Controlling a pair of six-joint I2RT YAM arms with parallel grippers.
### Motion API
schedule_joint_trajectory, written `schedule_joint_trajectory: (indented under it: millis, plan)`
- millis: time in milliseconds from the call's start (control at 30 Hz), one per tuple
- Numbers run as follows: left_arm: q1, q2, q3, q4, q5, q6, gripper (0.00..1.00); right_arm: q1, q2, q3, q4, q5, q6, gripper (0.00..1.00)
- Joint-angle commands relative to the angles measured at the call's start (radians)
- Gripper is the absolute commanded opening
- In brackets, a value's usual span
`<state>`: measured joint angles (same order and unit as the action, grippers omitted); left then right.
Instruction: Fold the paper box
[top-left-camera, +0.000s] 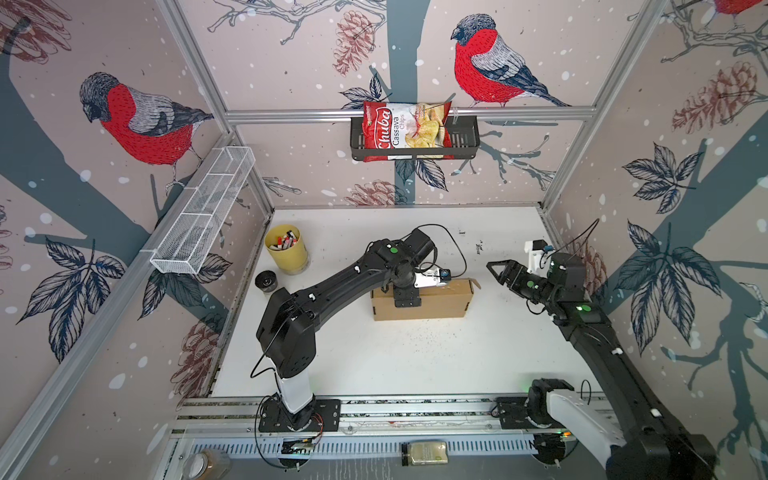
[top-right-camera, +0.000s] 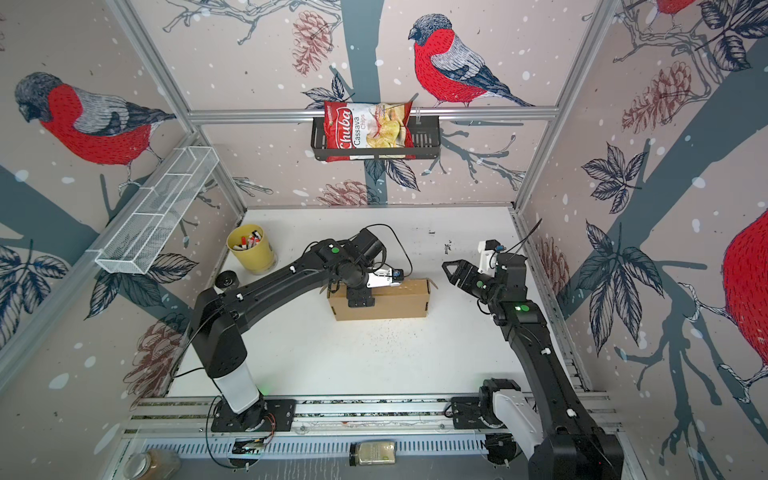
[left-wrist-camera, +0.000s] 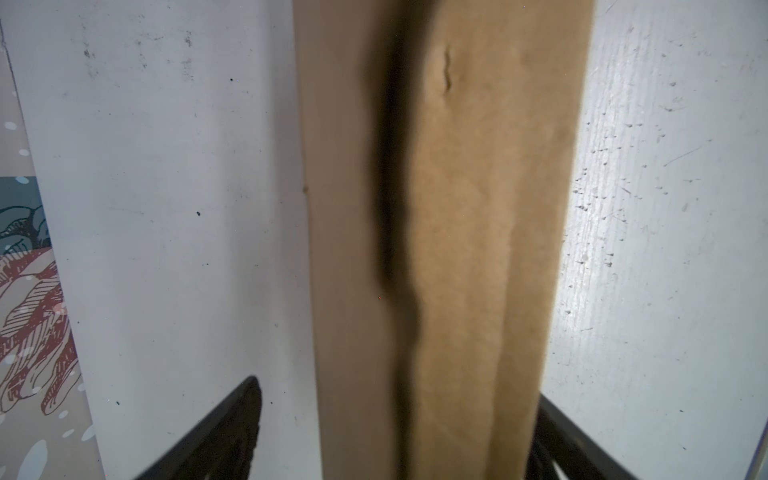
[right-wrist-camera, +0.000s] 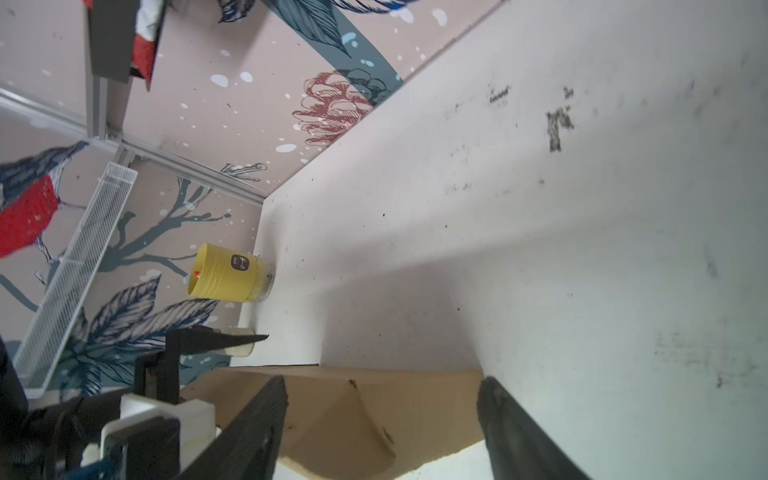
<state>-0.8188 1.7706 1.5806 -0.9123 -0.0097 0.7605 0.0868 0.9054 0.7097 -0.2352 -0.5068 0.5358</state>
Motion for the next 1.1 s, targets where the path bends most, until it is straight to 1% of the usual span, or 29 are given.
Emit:
schedule_joint_trajectory:
  millis: [0, 100, 200, 267, 300, 400, 467, 500, 567, 633, 667, 767, 867, 1000, 1067]
  plan:
    - [0.002, -0.01, 0.0, 0.02, -0.007, 0.02, 0.95, 0.045, -0.025, 0.042, -0.062, 0.114, -0.157, 0.7]
    - [0.005, -0.012, -0.005, 0.03, -0.005, 0.03, 0.92, 0.105, -0.022, 0.122, -0.175, 0.165, -0.261, 0.63]
    - [0.013, -0.007, -0.005, 0.03, 0.008, 0.036, 0.89, 0.17, -0.02, 0.192, -0.298, 0.257, -0.35, 0.53]
    - [0.018, -0.004, -0.005, 0.032, 0.015, 0.041, 0.86, 0.204, -0.028, 0.216, -0.344, 0.306, -0.384, 0.47]
    - [0.021, -0.004, -0.004, 0.033, 0.021, 0.042, 0.85, 0.217, -0.036, 0.221, -0.359, 0.307, -0.42, 0.45]
    - [0.027, -0.003, -0.011, 0.031, 0.037, 0.049, 0.82, 0.266, -0.068, 0.205, -0.366, 0.35, -0.524, 0.45]
    - [0.03, -0.004, -0.018, 0.033, 0.039, 0.051, 0.82, 0.294, -0.077, 0.184, -0.369, 0.376, -0.604, 0.47]
    - [0.031, -0.006, -0.02, 0.032, 0.04, 0.054, 0.82, 0.297, -0.075, 0.182, -0.363, 0.37, -0.614, 0.48]
    - [0.03, -0.007, -0.023, 0.033, 0.042, 0.054, 0.81, 0.307, -0.069, 0.18, -0.348, 0.319, -0.663, 0.48]
    - [0.03, -0.011, -0.024, 0.036, 0.043, 0.056, 0.81, 0.345, -0.051, 0.181, -0.337, 0.324, -0.702, 0.48]
    - [0.03, -0.011, -0.025, 0.038, 0.043, 0.057, 0.81, 0.366, -0.033, 0.187, -0.343, 0.346, -0.722, 0.49]
    - [0.031, -0.011, -0.03, 0.039, 0.04, 0.057, 0.81, 0.4, 0.024, 0.206, -0.353, 0.42, -0.752, 0.49]
    - [0.032, -0.015, -0.033, 0.045, 0.039, 0.059, 0.81, 0.412, 0.059, 0.208, -0.33, 0.43, -0.764, 0.49]
    - [0.032, -0.013, -0.028, 0.044, 0.043, 0.058, 0.81, 0.415, 0.091, 0.205, -0.291, 0.486, -0.777, 0.49]
    - [0.032, -0.013, -0.03, 0.044, 0.045, 0.057, 0.81, 0.416, 0.106, 0.206, -0.279, 0.491, -0.79, 0.49]
